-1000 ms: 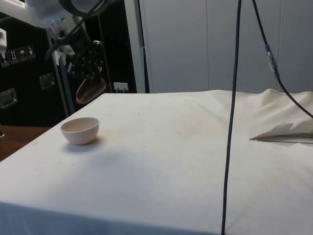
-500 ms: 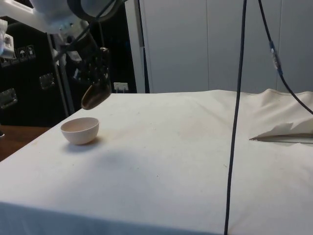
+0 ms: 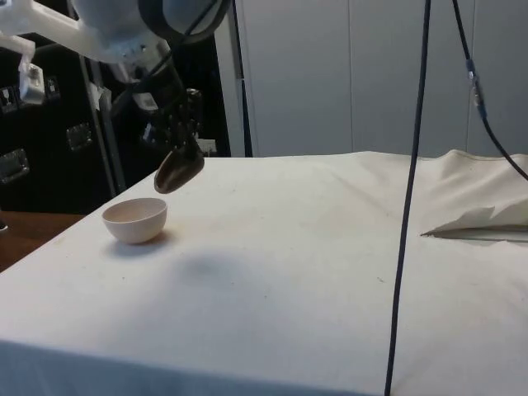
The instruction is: Pour the coffee beans from the cup into the bowl.
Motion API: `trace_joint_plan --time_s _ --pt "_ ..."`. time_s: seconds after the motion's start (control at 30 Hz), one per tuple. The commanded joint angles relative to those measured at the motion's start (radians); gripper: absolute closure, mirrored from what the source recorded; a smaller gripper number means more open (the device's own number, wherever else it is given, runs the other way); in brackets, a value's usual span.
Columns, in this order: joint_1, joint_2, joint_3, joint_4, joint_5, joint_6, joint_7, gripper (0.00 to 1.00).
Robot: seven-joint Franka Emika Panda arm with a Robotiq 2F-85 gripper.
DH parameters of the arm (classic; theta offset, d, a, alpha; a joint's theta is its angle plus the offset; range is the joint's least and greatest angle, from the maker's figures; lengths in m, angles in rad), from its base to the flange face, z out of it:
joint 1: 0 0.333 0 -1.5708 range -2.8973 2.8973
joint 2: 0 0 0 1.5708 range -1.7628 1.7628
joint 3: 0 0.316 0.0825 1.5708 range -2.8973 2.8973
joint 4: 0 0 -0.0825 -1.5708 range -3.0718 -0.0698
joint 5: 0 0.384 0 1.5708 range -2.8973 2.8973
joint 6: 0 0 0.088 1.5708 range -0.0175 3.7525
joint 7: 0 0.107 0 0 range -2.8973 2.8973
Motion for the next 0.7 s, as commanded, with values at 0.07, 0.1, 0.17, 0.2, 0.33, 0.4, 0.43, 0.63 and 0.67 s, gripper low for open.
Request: trace_joint_plan --time_s 0.07,0.1,0.17,0.2,0.33,0.4,0.43,0.63,0.67 --pt "-0.01 -0.018 -0.001 -0.045 0.017 0.052 -0.017 1.0" --pt "-0.01 -0.021 -0.003 -0.055 0.02 0.061 -0.02 1.0" --pt "-0.01 -0.028 -0.008 -0.081 0.029 0.086 -0.03 1.0" --pt "0.0 -0.02 -0.016 -0.065 0.02 0.062 -0.021 1.0" --pt "-0.01 -0.038 -0.016 -0.113 0.037 0.117 -0.044 1.0" --pt "-0.01 -0.047 -0.023 -0.129 0.038 0.131 -0.058 1.0" --pt "-0.009 -0.051 -0.026 -0.135 0.037 0.135 -0.064 1.0" --pt "-0.008 -0.065 -0.038 -0.158 0.033 0.153 -0.088 1.0" --pt "-0.007 -0.071 -0.043 -0.168 0.032 0.161 -0.098 1.0"
